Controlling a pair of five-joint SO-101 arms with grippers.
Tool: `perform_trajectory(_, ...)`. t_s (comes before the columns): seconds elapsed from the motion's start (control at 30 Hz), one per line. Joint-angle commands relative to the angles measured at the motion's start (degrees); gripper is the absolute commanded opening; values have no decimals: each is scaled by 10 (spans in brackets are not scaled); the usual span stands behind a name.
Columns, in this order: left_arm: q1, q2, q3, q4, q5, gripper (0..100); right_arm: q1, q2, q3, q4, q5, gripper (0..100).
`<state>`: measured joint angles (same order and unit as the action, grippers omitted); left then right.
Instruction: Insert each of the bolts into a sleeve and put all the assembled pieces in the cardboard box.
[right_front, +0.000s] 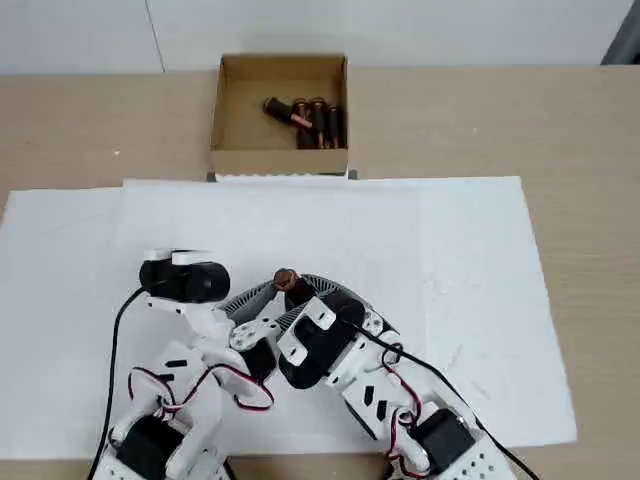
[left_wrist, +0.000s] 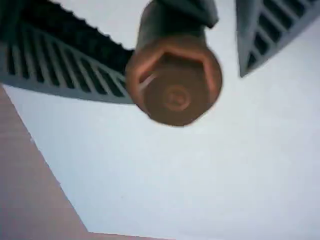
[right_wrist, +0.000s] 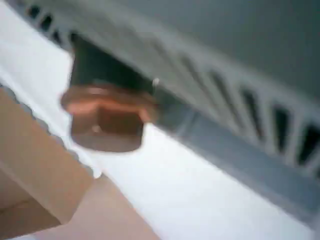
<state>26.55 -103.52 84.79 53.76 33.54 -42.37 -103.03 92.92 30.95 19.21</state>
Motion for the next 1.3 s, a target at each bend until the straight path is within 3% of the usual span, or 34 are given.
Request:
perform_trajectory(0.0,-25,-4,-28,14,-27,287,6,-8,-21,-17,2,3)
perform_trajectory(0.37,-71,-4,-137,89,-52,272,58,-8,6,-17,0,2)
perform_trajectory(0.6,-127,-4,-159,85,-71,2,58,-8,18,-17,-1,2)
perform_trajectory(0.73,-161,-4,-145,88,-87,5,72,-8,18,18,-13,2)
perform_trajectory(1.0,-251,-5,-39,85,-217,5,140,-7,-21,133,-149,2)
perform_trajectory(1.27,-265,-5,25,84,-292,5,142,-2,-93,172,-212,2)
